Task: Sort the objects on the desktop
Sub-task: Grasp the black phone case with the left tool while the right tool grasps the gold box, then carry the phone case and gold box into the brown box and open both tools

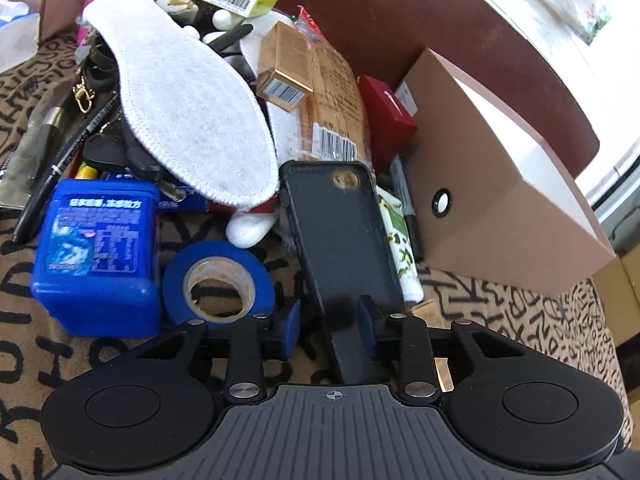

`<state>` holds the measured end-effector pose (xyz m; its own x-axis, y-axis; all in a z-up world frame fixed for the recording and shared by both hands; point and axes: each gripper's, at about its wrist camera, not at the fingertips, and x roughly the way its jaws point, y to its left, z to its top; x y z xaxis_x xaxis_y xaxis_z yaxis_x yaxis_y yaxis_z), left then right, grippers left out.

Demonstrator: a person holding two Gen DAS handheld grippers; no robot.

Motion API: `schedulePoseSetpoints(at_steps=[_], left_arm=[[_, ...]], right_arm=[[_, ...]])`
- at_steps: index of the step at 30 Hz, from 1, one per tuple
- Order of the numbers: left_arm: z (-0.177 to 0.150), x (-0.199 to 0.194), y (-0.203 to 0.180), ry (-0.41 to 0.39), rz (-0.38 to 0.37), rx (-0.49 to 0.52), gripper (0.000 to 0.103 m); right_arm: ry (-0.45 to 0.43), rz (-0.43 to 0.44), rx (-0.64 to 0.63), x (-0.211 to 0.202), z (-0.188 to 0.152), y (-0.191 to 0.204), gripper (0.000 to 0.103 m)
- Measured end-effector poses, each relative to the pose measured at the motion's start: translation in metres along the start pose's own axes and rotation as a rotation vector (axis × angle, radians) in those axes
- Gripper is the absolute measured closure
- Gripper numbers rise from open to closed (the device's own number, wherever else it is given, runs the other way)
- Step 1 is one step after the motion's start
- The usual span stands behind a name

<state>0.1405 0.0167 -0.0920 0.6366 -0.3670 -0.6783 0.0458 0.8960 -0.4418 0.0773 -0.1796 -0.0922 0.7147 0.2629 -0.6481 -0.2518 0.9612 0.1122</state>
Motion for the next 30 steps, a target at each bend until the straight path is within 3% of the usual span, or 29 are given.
schedulePoseSetpoints(at_steps=[2,4,10,16,20,22,24,30], left_arm=[[0.000,0.003,-0.003,0.010,0.002,0.011,0.068],[-0.001,0.003,-0.003,0.007,0.001,0.012,0.085],[-0.002,-0.007,-0.002,0.003,-0.028,0.022,0.096],[-0.007,-0.023,0.002,0.052,-0.082,0.039,0.097],[-0.007,-0.021,-0.002,0.041,-0.087,0.044,0.095],[-0.007,-0.017,-0.010,0.047,-0.096,0.061,0.080],[-0.007,-0.012,-0.018,0.053,-0.099,0.080,0.073],[-0.009,0.003,-0.030,0.078,-0.101,0.089,0.070]], right_arm=[[0.006,0.005,-0.002,0.000,-0.001,0.000,0.072],[0.008,0.013,-0.005,-0.001,-0.001,0.000,0.075],[0.012,0.004,-0.010,-0.009,-0.003,0.000,0.076],[0.028,-0.036,-0.005,-0.021,-0.009,-0.012,0.076],[0.039,-0.054,0.030,-0.020,-0.012,-0.023,0.076],[0.038,-0.057,0.025,-0.019,-0.012,-0.022,0.076],[0.037,-0.057,0.023,-0.017,-0.012,-0.021,0.076],[0.033,-0.049,0.035,-0.015,-0.012,-0.024,0.076]])
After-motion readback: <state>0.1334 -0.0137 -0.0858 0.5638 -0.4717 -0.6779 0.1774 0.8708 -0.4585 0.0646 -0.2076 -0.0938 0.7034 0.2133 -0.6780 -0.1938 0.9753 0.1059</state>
